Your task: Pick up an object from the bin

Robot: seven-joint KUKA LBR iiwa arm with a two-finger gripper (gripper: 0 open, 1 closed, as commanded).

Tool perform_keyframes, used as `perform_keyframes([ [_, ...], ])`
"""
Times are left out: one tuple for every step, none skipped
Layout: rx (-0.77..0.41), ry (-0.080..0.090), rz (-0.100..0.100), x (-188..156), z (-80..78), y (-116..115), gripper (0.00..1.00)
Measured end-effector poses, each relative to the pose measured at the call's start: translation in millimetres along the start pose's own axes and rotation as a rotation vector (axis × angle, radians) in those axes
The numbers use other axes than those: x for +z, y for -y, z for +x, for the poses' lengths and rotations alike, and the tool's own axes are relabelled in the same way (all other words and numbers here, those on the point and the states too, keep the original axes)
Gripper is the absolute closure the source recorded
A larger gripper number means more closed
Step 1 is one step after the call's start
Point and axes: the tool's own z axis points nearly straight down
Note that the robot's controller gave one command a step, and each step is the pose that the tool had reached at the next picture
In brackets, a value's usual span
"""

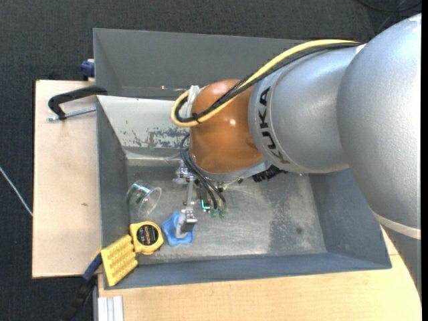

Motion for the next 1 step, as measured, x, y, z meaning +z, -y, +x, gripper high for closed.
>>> perform_keyframes([
  [0.003, 0.008, -0.002, -4.0, -2.3, 0.7, 0.0],
])
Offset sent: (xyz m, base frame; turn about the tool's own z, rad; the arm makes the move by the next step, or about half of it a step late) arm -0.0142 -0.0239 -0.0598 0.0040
